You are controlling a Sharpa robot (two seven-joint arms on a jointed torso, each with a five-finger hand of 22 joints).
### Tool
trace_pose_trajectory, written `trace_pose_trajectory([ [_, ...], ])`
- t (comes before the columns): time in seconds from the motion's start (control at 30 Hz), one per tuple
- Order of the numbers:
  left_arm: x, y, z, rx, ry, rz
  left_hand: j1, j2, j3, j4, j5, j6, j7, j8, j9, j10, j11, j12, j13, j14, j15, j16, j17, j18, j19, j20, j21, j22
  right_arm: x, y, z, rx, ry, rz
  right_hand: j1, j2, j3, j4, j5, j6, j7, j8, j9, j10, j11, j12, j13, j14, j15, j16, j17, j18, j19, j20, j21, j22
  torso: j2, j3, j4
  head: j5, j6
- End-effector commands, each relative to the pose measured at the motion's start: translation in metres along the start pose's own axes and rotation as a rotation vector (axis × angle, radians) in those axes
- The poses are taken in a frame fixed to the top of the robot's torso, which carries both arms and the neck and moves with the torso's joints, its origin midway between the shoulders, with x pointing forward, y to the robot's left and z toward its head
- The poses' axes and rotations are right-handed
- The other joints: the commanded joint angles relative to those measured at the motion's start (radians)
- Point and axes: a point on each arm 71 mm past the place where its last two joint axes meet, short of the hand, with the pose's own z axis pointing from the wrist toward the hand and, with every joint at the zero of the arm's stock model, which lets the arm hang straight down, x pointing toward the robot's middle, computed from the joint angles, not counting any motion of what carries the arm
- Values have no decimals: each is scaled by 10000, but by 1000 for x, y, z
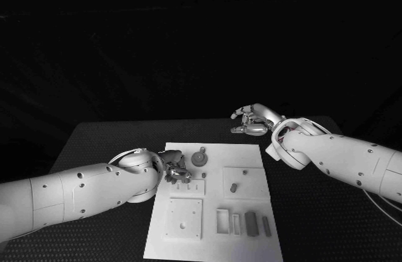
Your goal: Assemble the parts on the task board
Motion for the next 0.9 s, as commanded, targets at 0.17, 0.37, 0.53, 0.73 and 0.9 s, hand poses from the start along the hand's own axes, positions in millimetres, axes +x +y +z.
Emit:
trace_pose_trajectory([
  [0.17,-10,5,-4,796,-634,-2949,515,178,92,-1,-133,-46,11,-36,-12,-106,-5,-31,-84,-89,-23,-6,-96,2,-121,-1039,-17,128,10,5,-6,-78,539,70,-27,38,-85,2,-37,547,479,-7,-25,-1474,427,51,-32,-72,8,40,-22,142,-52,5,-51,25,-3,0,-29,-8,164],
  [0.37,-24,18,-1,799,-1398,-7992,721,206,11,165,-735,-321,174,-231,-57,-399,163,-357,-329,-435,129,-301,-339,-81,-429,-919,-248,60,21,10,-12,-6,870,447,-27,23,-110,-11,-175,553,477,1,-41,-1494,426,76,-62,-88,8,55,-35,142,-59,7,-57,37,-10,4,-12,-45,333],
  [0.53,-30,22,-1,1066,-2103,-10006,748,226,-55,183,-742,-359,197,-261,-52,-472,190,-504,-421,-513,185,-428,-431,-105,-522,-864,-353,19,34,16,-17,51,1228,663,-45,-4,-140,-19,-259,557,477,6,-52,-1506,426,95,-81,-95,8,67,-44,142,-64,10,-62,44,-14,-6,-33,-51,410],
  [0.73,-34,21,-1,1578,-2537,-10986,786,196,-91,204,-755,-403,219,-293,-52,-501,213,-610,-483,-546,230,-517,-497,-114,-571,-827,-433,-18,49,25,-21,85,1455,977,-89,-38,-193,-19,-372,560,478,13,-65,-1519,426,122,-106,-108,9,82,-56,142,-69,15,-70,51,-28,-4,-29,-64,511],
  [0.9,-34,17,-1,1744,-2438,-11101,825,167,-117,233,-764,-434,240,-317,-49,-526,237,-713,-542,-567,266,-594,-550,-116,-597,-795,-493,-48,59,38,-20,-5,1265,1358,-159,-47,-331,-44,-805,566,470,31,-91,-1540,425,185,-160,-120,3,124,-80,142,-64,9,-81,68,-29,-7,-28,-80,628],
])
